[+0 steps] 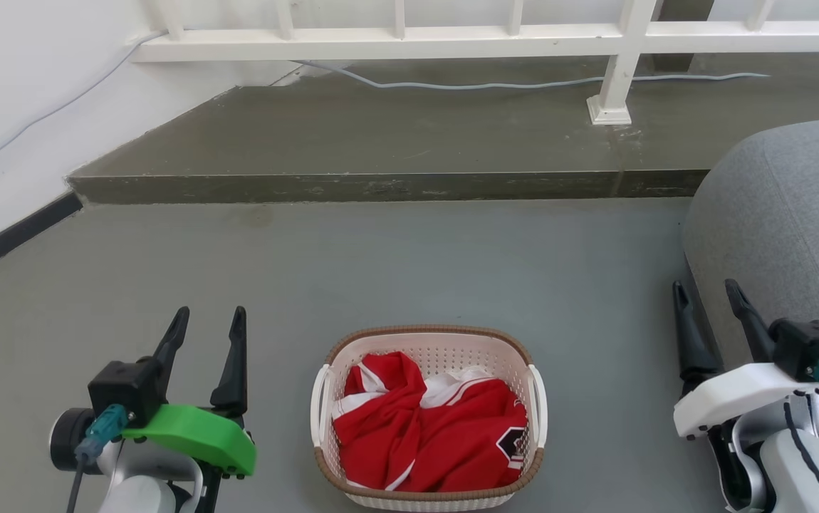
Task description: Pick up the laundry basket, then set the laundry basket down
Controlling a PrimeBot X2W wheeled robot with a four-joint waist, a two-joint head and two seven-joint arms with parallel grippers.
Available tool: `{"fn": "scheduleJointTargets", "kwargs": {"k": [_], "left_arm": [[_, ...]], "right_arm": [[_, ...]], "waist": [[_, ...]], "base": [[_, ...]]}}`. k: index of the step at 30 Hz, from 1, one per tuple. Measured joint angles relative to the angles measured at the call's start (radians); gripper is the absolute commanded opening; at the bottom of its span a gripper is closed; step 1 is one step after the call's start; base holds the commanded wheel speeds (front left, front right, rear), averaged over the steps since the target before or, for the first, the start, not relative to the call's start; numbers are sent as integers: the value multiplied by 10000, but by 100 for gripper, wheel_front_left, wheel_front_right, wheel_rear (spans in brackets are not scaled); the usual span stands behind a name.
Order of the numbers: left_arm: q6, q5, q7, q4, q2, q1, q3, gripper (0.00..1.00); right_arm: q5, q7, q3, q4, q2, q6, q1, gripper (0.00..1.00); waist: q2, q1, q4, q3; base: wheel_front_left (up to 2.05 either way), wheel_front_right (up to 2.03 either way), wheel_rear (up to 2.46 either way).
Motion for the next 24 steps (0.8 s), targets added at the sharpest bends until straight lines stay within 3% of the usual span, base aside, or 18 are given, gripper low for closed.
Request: {"fn": "scheduleJointTargets", "kwargs": {"k": [11, 24], "left_arm": [[263, 986, -176, 0, -21, -1, -234, 100], [278, 1060, -176, 35, -21, -3, -244, 100]], "right_arm": [[-1083, -370, 215, 42, -2, -171, 12, 100], [-1068, -372, 213, 125, 2, -159, 12, 100]], "waist": [[0, 0, 17, 29], [0, 0, 29, 121]], "base": [[0, 0, 0], [0, 0, 0]]}}
